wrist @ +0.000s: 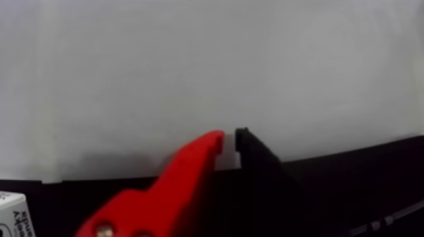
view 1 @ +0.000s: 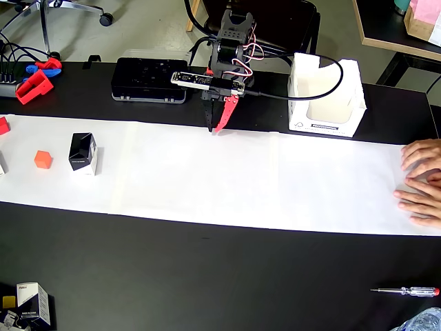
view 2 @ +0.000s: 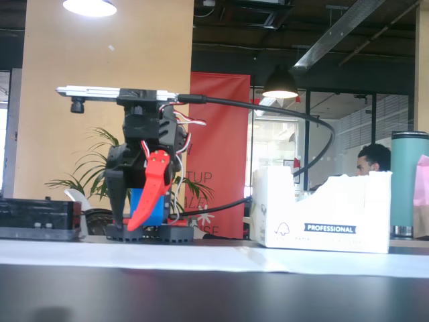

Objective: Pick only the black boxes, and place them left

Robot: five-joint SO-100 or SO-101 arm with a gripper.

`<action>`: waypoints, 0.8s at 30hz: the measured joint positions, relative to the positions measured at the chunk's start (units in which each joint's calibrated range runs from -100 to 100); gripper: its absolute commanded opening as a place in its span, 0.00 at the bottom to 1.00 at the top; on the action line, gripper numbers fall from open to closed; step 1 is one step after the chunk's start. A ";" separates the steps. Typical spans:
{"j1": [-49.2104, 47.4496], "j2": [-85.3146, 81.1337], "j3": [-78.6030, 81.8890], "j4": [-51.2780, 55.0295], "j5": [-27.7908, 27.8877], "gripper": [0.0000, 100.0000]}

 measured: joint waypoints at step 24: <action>0.00 12.31 -20.56 0.00 0.54 0.21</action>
